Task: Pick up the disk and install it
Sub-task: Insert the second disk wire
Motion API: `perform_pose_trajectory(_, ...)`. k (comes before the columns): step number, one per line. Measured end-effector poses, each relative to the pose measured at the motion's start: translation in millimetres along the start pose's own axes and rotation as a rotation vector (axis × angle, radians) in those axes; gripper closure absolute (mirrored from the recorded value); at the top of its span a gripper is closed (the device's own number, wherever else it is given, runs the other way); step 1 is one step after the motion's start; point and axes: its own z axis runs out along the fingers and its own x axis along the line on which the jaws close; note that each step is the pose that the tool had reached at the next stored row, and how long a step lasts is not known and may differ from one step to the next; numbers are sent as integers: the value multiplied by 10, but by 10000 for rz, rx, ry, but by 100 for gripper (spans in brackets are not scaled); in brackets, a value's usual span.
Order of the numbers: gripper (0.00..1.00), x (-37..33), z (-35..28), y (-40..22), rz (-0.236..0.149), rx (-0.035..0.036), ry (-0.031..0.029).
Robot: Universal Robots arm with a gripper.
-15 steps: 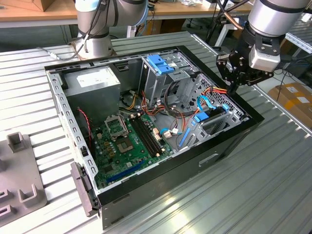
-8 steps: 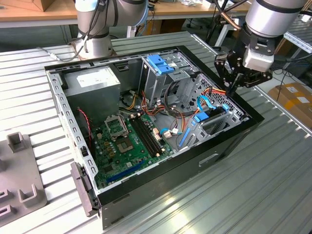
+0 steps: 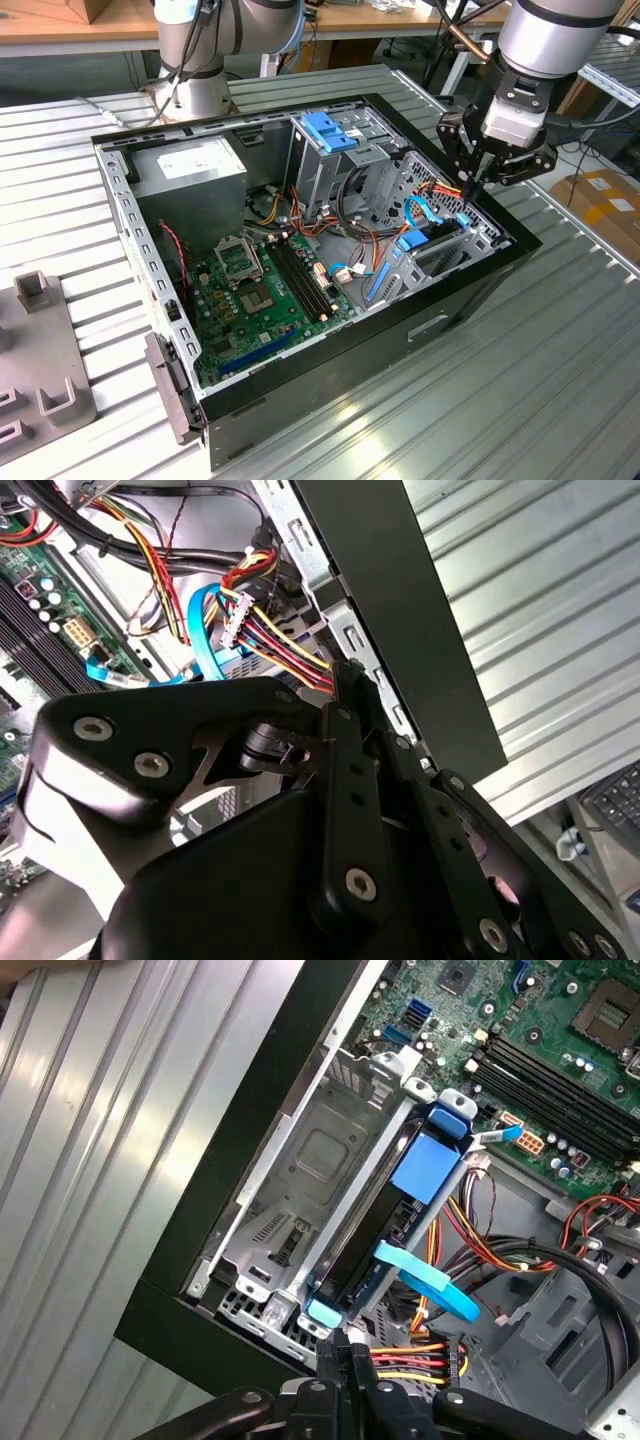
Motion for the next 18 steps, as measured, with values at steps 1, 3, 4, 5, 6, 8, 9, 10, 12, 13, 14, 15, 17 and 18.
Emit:
perform_pose_trajectory(1,84,-3,-1,6,57,-7,9)
perform_pose_trajectory(3,84,-12,-5,21,192,-22,30)
perform_pose_trajectory(4,84,-15,-6,26,225,-26,36)
perform_pose_trajectory(5,84,-21,-8,37,312,-35,48)
perform_pose_trajectory(6,84,-26,-10,46,370,-42,58)
perform_pose_trajectory(8,84,-34,-13,59,447,-50,69)
perform_pose_trajectory(9,84,-38,-15,65,474,-53,74)
perform_pose_trajectory(10,84,-42,-16,71,498,-56,78)
perform_pose_trajectory(12,84,-47,-18,81,557,-63,86)
perform_pose_trajectory(13,84,-47,-18,81,559,-63,86)
perform_pose_trajectory(14,84,-47,-18,81,559,-63,86)
perform_pose_trajectory(15,84,-47,-18,81,560,-63,87)
perform_pose_trajectory(17,84,-49,-19,84,692,-77,107)
perform_pose_trajectory(18,84,-51,-19,87,854,-95,132)
